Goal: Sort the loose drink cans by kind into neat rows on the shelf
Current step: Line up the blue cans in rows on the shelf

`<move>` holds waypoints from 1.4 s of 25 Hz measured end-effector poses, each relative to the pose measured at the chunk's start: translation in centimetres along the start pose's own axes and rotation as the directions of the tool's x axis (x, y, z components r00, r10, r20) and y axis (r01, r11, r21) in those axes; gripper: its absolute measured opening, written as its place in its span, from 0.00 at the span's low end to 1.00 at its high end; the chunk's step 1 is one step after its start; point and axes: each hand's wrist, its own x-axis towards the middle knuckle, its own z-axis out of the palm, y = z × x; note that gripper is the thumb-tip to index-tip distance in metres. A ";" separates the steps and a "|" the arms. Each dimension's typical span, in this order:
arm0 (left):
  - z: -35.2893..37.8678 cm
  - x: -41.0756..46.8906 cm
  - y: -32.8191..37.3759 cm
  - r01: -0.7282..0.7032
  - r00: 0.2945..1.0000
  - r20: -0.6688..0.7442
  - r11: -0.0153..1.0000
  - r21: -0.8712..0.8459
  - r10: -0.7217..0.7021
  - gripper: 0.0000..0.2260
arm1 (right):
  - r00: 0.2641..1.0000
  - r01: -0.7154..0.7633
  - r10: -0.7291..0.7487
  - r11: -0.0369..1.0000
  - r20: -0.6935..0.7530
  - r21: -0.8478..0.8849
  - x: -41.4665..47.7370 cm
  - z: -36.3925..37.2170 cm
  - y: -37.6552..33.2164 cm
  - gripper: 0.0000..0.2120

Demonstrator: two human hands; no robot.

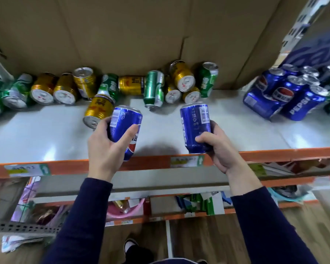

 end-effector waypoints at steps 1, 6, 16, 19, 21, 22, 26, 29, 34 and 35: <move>1.7 -0.9 1.0 -0.015 1.000 0.021 1.000 -0.013 0.015 0.24 | 1.000 0.016 -0.016 0.999 0.003 0.040 -1.0 -1.8 -0.4 0.24; 10.8 -6.3 6.0 -0.023 0.984 0.169 0.989 -0.149 0.048 0.22 | 0.997 0.053 -0.046 0.992 -0.065 0.116 -7.0 -12.1 -1.9 0.21; 27.2 -12.7 13.5 -0.118 0.873 0.439 0.966 -0.228 0.211 0.31 | 0.912 0.096 -0.090 0.995 -0.399 -0.005 -13.8 -28.5 -2.5 0.23; 30.4 -11.8 14.6 -0.170 0.869 0.435 0.967 -0.188 0.237 0.32 | 0.890 0.136 -0.146 0.989 -0.431 -0.054 -12.3 -31.0 -3.0 0.29; 32.5 -10.6 15.1 -0.193 0.864 0.436 0.966 -0.174 0.252 0.33 | 0.877 0.155 -0.178 0.984 -0.447 -0.088 -10.5 -32.6 -3.6 0.31; 33.6 -9.9 15.2 -0.199 0.859 0.441 0.964 -0.177 0.259 0.33 | 0.874 0.159 -0.188 0.982 -0.449 -0.103 -9.6 -33.4 -3.9 0.32; 37.3 -7.6 15.7 -0.193 0.855 0.444 0.959 -0.205 0.267 0.33 | 0.878 0.154 -0.210 0.975 -0.429 -0.160 -6.4 -36.0 -5.1 0.33; 39.4 -6.2 16.4 -0.240 0.841 0.450 0.952 -0.190 0.301 0.33 | 0.882 0.176 -0.242 0.965 -0.405 -0.193 -4.3 -37.9 -6.2 0.30; 41.5 -5.4 17.3 -0.305 0.841 0.427 0.943 -0.131 0.332 0.30 | 0.855 0.171 -0.302 0.932 -0.422 -0.321 -1.5 -40.4 -7.3 0.27; 41.8 -5.4 17.4 -0.311 0.844 0.424 0.944 -0.111 0.328 0.32 | 0.845 0.165 -0.323 0.916 -0.426 -0.366 -0.9 -41.1 -7.6 0.27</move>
